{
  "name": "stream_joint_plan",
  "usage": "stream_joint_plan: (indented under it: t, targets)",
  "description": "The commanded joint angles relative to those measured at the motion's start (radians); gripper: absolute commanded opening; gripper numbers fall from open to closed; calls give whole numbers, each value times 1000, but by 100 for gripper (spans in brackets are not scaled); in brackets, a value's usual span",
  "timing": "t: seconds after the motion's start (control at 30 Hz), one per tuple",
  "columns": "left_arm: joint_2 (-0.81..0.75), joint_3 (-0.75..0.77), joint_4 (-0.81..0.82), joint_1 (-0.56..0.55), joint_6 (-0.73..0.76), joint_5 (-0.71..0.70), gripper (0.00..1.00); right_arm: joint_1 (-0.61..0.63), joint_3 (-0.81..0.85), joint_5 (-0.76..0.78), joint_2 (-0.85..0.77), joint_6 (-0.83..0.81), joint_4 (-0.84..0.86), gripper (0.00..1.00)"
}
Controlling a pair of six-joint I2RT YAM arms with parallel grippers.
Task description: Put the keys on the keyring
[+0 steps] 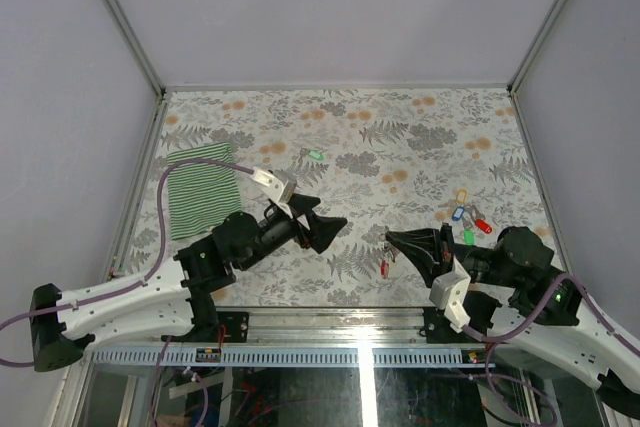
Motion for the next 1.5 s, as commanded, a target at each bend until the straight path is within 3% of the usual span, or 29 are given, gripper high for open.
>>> stream_joint_plan:
  t: [0.0,0.33,0.6,1.0,1.47]
  targets:
    - [18,-16,5,48,-37,67,81,1,53,12,19,-60,37,0]
    - [48,-15,11,96,-43,114,81,1,86,10,60,-68,-32,0]
    - [48,-29,94,98,2,134,81,0,123,-104,108,-50,-10,0]
    - [16,-82,172,96,74,107,81,0,142,-180,173,4,49,0]
    - [63,-97,182,97,91,97,82,-1,167,-193,195,-37,-17,0]
